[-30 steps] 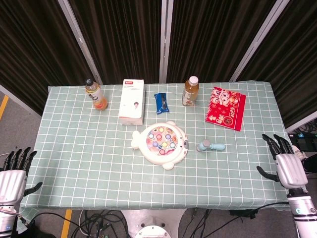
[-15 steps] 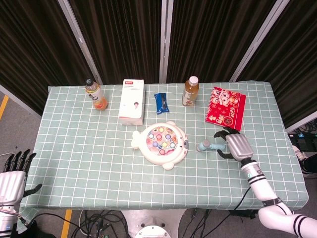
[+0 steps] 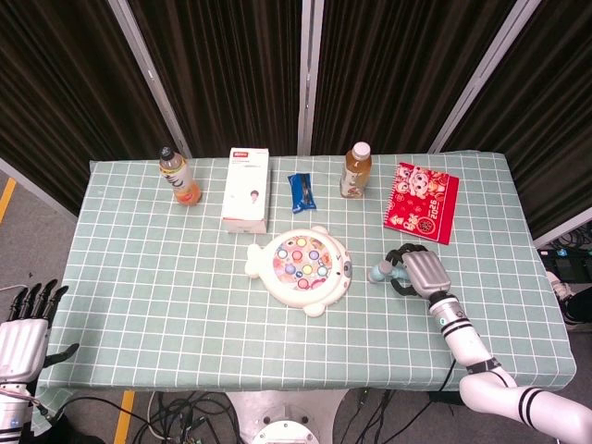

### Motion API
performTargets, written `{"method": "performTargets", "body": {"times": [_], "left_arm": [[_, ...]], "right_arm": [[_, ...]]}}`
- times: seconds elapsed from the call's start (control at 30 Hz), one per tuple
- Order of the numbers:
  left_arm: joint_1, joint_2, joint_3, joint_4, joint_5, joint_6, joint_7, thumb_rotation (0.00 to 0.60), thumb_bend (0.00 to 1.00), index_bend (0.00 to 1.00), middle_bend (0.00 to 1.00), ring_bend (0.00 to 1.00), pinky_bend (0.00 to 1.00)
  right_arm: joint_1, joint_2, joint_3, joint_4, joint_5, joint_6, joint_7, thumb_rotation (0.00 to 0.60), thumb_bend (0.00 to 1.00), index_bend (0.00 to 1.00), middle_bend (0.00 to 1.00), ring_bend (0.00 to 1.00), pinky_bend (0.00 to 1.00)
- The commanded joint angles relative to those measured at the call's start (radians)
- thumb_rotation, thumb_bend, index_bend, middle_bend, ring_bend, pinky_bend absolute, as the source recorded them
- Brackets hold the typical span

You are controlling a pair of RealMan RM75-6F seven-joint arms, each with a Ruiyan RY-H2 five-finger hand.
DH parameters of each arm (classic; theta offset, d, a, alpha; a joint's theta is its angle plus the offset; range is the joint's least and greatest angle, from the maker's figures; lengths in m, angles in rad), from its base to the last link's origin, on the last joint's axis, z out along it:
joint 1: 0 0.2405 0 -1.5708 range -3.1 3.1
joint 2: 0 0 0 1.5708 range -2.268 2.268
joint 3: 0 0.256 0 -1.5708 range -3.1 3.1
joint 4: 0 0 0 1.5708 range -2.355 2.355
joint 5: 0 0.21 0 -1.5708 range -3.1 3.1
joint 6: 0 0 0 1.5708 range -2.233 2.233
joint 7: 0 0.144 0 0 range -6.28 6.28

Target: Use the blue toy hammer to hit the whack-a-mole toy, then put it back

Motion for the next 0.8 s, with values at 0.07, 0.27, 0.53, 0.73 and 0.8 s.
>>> {"method": "performTargets", "body": {"times": [0.07,0.27,0.53,0.73,0.8], "left_arm": [[0.000,-0.001,0.001,0.002,0.001,0.000,-0.002,0.600,0.04,0.11,0.04,0.00,0.00],[0.002,0.000,0.000,0.005,-0.005,-0.001,-0.007,0.600,0.04,0.11,0.04,0.00,0.00],[0.007,0.005,0.000,0.004,-0.010,0.000,-0.011,0.600,0.04,0.11,0.04,0.00,0.00],[0.009,0.008,0.001,-0.002,-0.010,0.002,-0.008,0.600,0.04,0.11,0.04,0.00,0.00],[0.010,0.010,0.001,-0.004,-0.010,0.003,-0.007,0.600,0.04,0.11,0.04,0.00,0.00]], "right_arm": [[0.003,-0.012,-0.004,0.024,-0.005,-0.002,0.018,0.600,0.27,0.39,0.42,0.24,0.26],[0.012,-0.032,-0.010,0.058,-0.014,-0.015,0.043,0.600,0.28,0.40,0.43,0.25,0.27],[0.018,-0.061,-0.016,0.105,-0.047,-0.012,0.108,0.600,0.31,0.42,0.45,0.28,0.33],[0.015,-0.069,-0.021,0.128,-0.067,-0.003,0.146,0.600,0.32,0.43,0.46,0.29,0.35],[0.014,-0.071,-0.022,0.134,-0.073,0.000,0.159,0.600,0.33,0.43,0.47,0.29,0.36]]}}
